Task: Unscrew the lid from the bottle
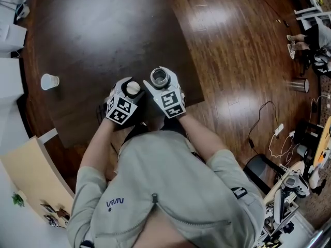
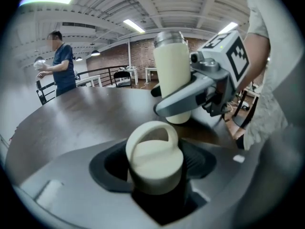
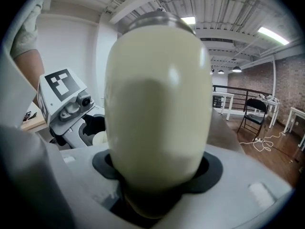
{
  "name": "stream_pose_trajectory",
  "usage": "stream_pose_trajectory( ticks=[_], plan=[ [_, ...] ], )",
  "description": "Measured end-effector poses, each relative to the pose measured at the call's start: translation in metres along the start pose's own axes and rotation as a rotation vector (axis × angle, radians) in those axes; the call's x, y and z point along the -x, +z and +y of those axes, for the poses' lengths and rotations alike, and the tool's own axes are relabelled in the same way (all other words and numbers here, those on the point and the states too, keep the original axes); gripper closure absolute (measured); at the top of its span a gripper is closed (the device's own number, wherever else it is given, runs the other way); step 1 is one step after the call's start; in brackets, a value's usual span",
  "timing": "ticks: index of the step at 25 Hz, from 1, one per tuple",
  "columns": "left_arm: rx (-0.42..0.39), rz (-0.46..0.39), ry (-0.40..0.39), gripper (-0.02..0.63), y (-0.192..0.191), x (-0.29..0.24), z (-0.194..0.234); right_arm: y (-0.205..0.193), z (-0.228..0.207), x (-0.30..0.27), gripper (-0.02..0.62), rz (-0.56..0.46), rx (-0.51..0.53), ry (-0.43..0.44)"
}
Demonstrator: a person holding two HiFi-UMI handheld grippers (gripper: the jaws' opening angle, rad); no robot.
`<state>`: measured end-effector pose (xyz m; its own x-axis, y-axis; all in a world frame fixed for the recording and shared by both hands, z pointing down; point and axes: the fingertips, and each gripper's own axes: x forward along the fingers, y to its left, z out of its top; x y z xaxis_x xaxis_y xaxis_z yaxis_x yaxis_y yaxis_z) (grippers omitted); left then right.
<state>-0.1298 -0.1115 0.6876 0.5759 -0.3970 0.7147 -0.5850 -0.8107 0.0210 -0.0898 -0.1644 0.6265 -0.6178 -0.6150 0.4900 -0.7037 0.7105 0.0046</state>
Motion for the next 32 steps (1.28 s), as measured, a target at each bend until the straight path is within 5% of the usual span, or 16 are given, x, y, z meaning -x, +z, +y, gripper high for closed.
stream_pose_trajectory(
  ticks=[10,12,32],
  plan=[
    [0.034,0.025,-0.027,0.304,-0.007,-0.003,0.001,-0.009,0.0,0.008,0.288,0.033,0.077,-0.006],
    [0.034,0.019,-0.039,0.26,-0.006,-0.002,0.0,-0.011,0.001,0.008,0.285,0.042,0.078,-0.002],
    [0.105,-0.163,0.033,0.25,0.03,0.024,0.017,-0.021,-0.004,0.027,0.232,0.116,0.105,0.076]
  ],
)
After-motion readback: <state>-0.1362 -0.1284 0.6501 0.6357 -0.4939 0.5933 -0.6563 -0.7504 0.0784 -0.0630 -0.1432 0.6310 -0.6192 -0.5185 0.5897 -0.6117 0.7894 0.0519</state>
